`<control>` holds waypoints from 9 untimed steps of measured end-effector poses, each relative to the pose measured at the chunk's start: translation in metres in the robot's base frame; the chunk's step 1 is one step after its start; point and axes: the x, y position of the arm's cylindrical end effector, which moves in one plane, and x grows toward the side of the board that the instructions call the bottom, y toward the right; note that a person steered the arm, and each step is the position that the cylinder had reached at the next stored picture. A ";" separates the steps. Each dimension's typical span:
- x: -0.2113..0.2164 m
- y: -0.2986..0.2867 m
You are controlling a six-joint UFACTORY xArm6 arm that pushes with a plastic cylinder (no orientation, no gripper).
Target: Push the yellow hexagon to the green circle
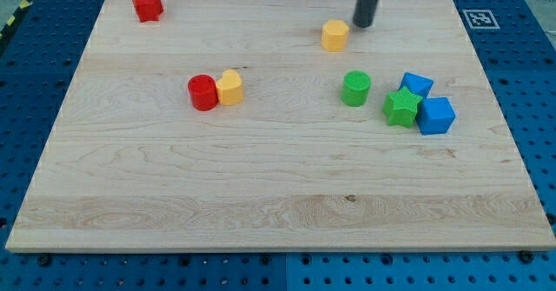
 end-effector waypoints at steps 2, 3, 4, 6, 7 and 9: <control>0.025 -0.041; 0.057 -0.032; 0.063 -0.031; 0.105 -0.046; 0.105 -0.046; 0.121 -0.059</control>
